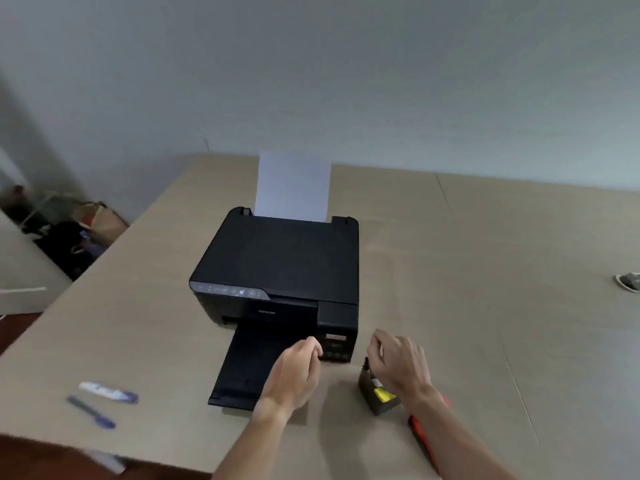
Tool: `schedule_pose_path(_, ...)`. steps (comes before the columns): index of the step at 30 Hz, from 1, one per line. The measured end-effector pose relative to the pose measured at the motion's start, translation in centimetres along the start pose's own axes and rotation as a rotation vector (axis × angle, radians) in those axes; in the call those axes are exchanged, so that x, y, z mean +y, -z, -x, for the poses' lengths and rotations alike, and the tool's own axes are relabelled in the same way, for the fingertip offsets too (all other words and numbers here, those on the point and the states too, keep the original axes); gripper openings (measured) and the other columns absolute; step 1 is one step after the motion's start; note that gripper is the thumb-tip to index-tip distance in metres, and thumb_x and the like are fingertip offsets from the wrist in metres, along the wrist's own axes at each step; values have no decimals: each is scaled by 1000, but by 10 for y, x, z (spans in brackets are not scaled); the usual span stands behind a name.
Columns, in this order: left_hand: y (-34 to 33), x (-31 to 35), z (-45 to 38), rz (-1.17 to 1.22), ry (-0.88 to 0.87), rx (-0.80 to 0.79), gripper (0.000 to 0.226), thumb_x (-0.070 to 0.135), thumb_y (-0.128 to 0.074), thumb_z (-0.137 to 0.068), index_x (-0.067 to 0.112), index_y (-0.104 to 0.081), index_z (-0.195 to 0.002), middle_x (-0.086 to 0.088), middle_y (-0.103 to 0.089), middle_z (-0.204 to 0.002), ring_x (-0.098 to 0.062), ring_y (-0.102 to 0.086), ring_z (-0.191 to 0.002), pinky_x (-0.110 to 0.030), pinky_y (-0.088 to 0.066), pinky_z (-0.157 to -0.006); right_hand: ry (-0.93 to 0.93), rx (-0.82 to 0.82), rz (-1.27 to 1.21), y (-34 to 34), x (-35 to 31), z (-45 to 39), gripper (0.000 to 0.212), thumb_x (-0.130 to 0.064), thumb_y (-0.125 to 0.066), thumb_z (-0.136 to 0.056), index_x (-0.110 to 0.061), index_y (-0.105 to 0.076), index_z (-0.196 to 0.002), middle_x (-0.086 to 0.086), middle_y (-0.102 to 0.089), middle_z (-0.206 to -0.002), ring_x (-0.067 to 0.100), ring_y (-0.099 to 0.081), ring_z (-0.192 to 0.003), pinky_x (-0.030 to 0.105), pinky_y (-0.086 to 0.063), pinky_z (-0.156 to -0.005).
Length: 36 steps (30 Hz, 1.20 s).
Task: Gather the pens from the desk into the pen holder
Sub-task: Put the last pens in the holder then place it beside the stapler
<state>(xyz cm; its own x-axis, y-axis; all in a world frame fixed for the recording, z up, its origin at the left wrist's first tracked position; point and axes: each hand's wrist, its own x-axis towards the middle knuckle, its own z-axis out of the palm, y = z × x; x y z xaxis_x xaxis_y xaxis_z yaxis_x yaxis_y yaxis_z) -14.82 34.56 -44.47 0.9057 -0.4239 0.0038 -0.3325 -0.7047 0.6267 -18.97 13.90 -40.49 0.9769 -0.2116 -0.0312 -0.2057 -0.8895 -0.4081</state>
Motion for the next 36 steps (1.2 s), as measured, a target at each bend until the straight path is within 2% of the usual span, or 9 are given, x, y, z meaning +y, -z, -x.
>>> schedule_pose_path(4, -56, 91, -10, -113, -146, -76, 18, 21, -43, -95, 17, -57, -84, 3, -62, -68, -13, -55, -60, -21, -39, -62, -177, 147, 44, 60, 92, 59, 25, -18, -57, -82, -18, -39, -64, 1, -52, -49, 33, -53, -51, 32, -30, -45)
schedule_pose_path(9, -113, 181, -5, -159, -218, -149, 21, 24, -44, -90, 14, -62, -86, -4, -68, -70, -24, -62, -64, -32, -44, -70, -237, 208, 95, 108, 167, 127, 24, -15, -58, -81, -23, -44, -64, -4, -44, -41, 15, -43, -35, 26, -28, -35)
schedule_pose_path(11, -130, 196, 1, -195, -188, -188, 19, 25, -45, -92, 15, -61, -91, -4, -69, -77, -24, -64, -71, -33, -48, -73, -264, 190, 111, 111, 180, 144, 22, -18, -56, -84, -22, -45, -65, -5, -45, -43, 18, -46, -38, 30, -32, -38)
schedule_pose_path(14, -150, 217, 10, -180, -107, -237, 17, 25, -46, -94, 14, -59, -93, -6, -71, -83, -27, -68, -80, -36, -51, -71, -292, 204, 104, 116, 200, 154, 33, -21, -54, -85, -21, -35, -59, -5, -43, -46, 25, -48, -44, 29, -23, -41)
schedule_pose_path(16, -161, 231, 14, -163, -68, -265, 16, 24, -45, -95, 13, -57, -95, -8, -71, -87, -29, -69, -83, -38, -55, -71, -286, 244, 87, 121, 212, 155, 32, -23, -55, -84, -22, -33, -60, -1, -53, -50, 28, -53, -48, 28, -22, -44)
schedule_pose_path(22, -178, 268, 4, -200, 101, -220, 41, 25, -41, -98, 7, -36, -134, -11, -67, -110, -33, -67, -104, -40, -52, -81, -293, 111, 36, 129, 229, 142, 13, -25, -47, -85, -14, -55, -87, 7, -68, -88, 32, -62, -81, 37, -44, -66)
schedule_pose_path(28, -195, 324, -5, -101, 49, -175, 22, 23, -48, -94, 16, -36, -111, -9, -64, -94, -35, -67, -94, -39, -49, -72, -332, 27, 4, 139, 259, 149, 19, -26, -49, -86, -14, -48, -100, 7, -56, -108, 31, -56, -98, 38, -46, -79)
schedule_pose_path(34, -188, 321, -12, -146, -31, -117, 7, 16, -43, -96, 12, -46, -100, -12, -67, -83, -34, -66, -81, -39, -48, -65, -282, 55, -6, 133, 266, 143, 19, -26, -39, -97, -11, -48, -105, 9, -55, -112, 30, -56, -102, 40, -46, -84)
schedule_pose_path(36, -181, 312, -14, -130, -51, -118, 17, 19, -46, -97, 12, -55, -85, -13, -69, -79, -32, -67, -77, -39, -49, -65, -263, 66, 0, 131, 265, 139, 19, -25, -36, -99, -12, -47, -107, 9, -56, -111, 31, -58, -101, 42, -47, -84)
